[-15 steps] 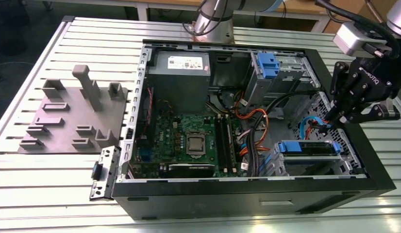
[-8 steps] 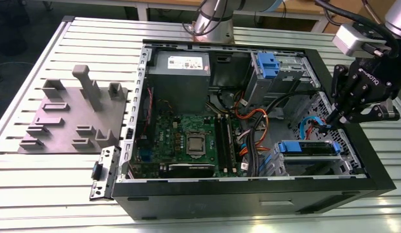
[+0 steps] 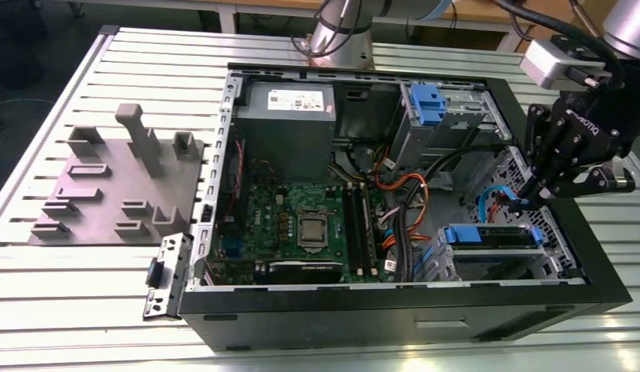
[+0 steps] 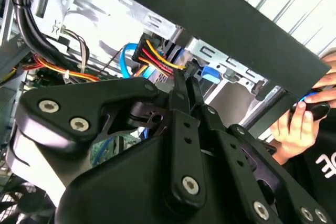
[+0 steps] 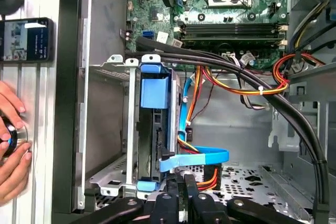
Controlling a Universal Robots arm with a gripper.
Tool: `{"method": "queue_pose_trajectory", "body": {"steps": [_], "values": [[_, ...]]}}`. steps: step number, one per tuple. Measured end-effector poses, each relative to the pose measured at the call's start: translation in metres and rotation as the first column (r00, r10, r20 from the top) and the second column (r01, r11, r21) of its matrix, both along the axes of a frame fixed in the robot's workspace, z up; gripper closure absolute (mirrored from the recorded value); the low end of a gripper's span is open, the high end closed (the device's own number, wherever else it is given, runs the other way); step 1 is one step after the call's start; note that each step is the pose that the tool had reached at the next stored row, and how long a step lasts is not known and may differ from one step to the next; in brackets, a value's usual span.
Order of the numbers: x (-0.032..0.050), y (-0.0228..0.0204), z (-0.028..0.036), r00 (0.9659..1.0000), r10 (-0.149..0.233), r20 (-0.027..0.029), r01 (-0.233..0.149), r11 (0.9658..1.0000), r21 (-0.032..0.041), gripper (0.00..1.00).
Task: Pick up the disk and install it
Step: 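Insert the first disk wire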
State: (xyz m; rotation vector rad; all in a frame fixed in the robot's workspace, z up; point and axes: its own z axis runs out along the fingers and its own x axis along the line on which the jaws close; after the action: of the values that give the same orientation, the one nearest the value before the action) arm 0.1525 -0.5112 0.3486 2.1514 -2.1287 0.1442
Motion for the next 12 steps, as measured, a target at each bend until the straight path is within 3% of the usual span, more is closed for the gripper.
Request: {"method": "queue_pose_trajectory", "body": {"steps": [3,5,12], "values": [[-0.0012,-0.0036,-0.0008,0.9998,0.0,0.0189,0.0,1.0,0.0006,0.84],[-0.0022,-0.0065,-0.0016,0.9996,0.0,0.0284,0.0,1.0,0.0016,0.84],[-0.0101,-0.0177,-0.0027,0.9992,0.0,0.0395,0.0,1.0,0.0047,0.84]]}}
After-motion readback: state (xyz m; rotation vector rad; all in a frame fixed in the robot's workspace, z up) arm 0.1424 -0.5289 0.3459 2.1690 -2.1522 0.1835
